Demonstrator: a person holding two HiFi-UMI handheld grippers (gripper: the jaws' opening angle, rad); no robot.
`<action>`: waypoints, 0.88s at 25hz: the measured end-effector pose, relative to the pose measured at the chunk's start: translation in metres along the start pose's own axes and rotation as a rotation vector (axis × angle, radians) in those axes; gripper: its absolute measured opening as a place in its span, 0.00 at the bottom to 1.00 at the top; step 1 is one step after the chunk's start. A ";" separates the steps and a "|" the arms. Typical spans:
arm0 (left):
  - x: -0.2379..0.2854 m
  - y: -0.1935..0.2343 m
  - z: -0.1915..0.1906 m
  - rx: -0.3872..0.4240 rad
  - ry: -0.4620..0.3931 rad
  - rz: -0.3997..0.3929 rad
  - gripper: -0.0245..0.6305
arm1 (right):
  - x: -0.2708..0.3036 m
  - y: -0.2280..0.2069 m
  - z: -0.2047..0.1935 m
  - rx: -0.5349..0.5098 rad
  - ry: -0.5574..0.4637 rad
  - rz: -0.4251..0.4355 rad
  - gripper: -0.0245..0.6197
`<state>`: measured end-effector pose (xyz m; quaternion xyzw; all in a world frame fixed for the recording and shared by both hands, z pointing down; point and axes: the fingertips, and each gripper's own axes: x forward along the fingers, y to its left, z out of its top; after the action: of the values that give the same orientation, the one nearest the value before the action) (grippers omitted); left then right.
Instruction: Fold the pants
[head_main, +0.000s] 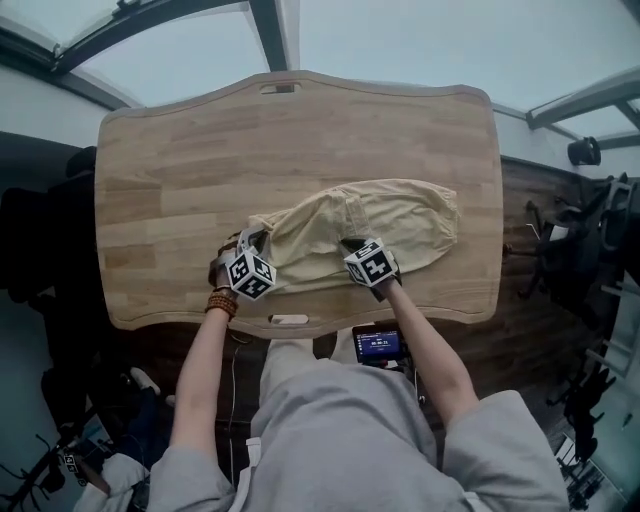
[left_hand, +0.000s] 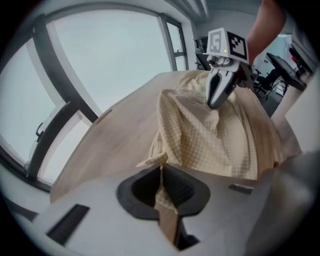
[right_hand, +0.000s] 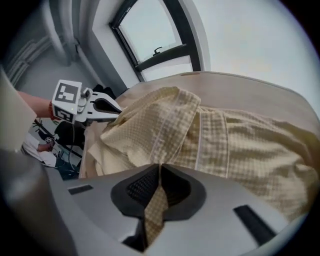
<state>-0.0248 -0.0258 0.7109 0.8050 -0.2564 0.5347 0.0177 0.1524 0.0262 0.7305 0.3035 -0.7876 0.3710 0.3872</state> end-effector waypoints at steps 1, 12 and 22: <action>0.000 0.003 0.000 -0.048 -0.005 -0.006 0.07 | -0.002 0.000 0.000 -0.002 -0.008 0.015 0.07; -0.029 0.049 0.016 -0.521 -0.127 -0.071 0.22 | -0.108 -0.065 -0.042 0.026 -0.180 0.201 0.29; 0.010 -0.089 0.128 -0.130 -0.165 -0.113 0.18 | -0.169 -0.298 -0.057 0.299 -0.337 -0.297 0.37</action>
<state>0.1260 0.0086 0.6867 0.8565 -0.2452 0.4472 0.0789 0.4903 -0.0559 0.7176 0.5271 -0.7243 0.3664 0.2517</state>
